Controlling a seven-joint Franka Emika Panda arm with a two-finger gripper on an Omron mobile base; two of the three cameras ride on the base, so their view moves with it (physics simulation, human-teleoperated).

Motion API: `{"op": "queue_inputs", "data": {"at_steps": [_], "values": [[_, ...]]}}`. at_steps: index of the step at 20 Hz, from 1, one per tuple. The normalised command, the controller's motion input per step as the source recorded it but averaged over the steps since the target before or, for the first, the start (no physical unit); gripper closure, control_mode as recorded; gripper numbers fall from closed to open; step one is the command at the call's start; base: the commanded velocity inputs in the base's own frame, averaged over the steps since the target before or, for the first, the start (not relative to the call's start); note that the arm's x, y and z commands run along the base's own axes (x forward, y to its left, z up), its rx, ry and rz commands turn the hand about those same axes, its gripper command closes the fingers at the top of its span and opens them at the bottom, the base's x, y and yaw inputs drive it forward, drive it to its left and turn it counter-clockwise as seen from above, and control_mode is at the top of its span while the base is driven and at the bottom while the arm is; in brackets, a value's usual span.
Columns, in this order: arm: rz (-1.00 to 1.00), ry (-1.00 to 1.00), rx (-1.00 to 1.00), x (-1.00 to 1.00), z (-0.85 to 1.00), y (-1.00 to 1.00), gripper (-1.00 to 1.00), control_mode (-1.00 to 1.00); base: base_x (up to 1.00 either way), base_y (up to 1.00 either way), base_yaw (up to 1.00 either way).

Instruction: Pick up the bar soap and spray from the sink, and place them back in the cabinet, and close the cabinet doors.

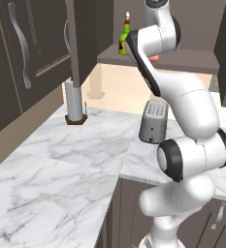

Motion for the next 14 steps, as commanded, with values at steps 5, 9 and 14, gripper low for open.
{"op": "queue_inputs", "data": {"at_steps": [5,9,14], "values": [[0.00,0.00,0.00,0.23,0.00,-0.05,1.00,-1.00,0.00,0.00,0.00],[-0.01,0.00,0.00,0.27,0.00,-0.02,1.00,-1.00,0.00,0.00,0.00],[0.00,0.00,0.00,0.18,0.00,-0.10,1.00,-1.00,0.00,0.00,0.00]]}}
